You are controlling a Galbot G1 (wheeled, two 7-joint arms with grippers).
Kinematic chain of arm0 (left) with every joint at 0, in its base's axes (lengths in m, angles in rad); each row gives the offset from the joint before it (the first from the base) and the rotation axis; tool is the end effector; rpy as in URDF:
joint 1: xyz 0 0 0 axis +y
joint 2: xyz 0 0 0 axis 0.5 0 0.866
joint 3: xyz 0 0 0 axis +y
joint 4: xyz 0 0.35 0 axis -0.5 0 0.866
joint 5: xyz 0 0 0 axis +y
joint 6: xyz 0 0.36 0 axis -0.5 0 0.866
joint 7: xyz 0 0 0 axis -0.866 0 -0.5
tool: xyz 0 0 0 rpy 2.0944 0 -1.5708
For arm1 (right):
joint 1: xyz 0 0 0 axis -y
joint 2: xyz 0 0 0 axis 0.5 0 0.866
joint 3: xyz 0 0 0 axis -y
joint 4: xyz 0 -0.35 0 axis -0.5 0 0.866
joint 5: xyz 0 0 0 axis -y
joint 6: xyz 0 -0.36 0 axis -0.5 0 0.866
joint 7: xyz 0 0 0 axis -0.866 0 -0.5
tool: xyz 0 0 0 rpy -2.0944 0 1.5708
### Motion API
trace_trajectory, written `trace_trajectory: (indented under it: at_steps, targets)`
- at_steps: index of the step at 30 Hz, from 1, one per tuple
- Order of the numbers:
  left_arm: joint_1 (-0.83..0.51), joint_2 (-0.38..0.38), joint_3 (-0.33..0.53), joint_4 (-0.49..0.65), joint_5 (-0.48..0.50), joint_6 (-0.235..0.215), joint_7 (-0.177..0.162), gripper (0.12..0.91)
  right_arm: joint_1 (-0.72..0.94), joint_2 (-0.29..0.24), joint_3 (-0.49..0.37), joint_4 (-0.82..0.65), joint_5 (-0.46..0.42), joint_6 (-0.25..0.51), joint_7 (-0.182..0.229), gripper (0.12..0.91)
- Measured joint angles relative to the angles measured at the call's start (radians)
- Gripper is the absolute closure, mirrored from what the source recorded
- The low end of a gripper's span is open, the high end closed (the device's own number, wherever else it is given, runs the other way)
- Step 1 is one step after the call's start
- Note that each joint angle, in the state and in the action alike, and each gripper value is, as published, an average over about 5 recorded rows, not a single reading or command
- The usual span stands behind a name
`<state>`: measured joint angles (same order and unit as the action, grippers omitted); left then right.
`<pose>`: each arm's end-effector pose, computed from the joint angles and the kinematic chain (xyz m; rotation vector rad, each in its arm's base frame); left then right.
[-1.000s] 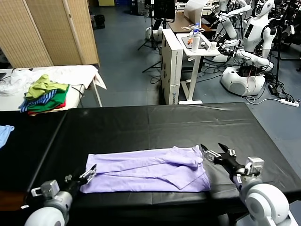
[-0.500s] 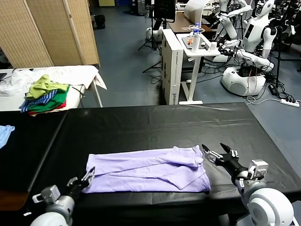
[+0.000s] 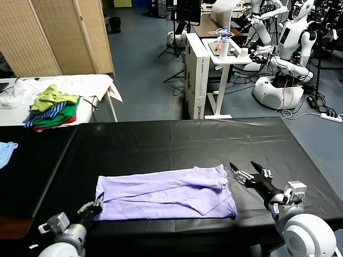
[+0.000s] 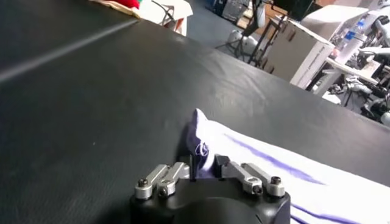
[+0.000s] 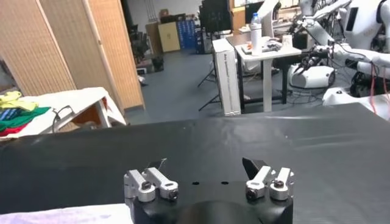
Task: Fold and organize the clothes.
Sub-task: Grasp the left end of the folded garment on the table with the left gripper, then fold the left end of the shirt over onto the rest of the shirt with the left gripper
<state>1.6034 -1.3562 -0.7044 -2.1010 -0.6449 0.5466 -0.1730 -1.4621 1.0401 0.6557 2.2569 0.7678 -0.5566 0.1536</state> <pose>0.1791 0.0903 -0.2906 0.1432 -2.5420 0.4270 0.2178 -0.0934 -0.1905 0.2396 -2.7781 -0.1843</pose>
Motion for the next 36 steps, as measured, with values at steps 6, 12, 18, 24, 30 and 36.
trace_trajectory:
  at_steps: [6,12,18,24,30,36]
  targets:
    - [0.009,0.028,-0.005,-0.021,0.164,-0.049,0.035,0.842,0.000,0.005,-0.005,-0.004,-0.007,0.004,-0.001,0.118]
    - [0.031,0.095,-0.049,-0.019,0.324,-0.101,0.066,0.842,0.008,0.009,-0.017,-0.005,-0.013,0.007,-0.001,0.118]
    - [0.057,0.186,-0.138,0.001,0.383,-0.131,0.080,0.842,0.014,0.023,-0.036,-0.008,-0.030,0.009,0.000,0.118]
    - [0.075,0.221,-0.196,-0.012,0.389,-0.126,0.071,0.842,0.006,0.038,-0.052,-0.003,-0.049,0.016,-0.004,0.118]
    - [0.071,0.169,-0.146,-0.086,0.311,-0.071,0.032,0.842,-0.020,0.044,-0.047,0.007,-0.070,0.032,-0.015,0.118]
    - [0.039,0.083,-0.039,-0.178,0.130,0.032,-0.047,0.842,-0.052,0.058,-0.042,0.008,-0.093,0.038,-0.018,0.118]
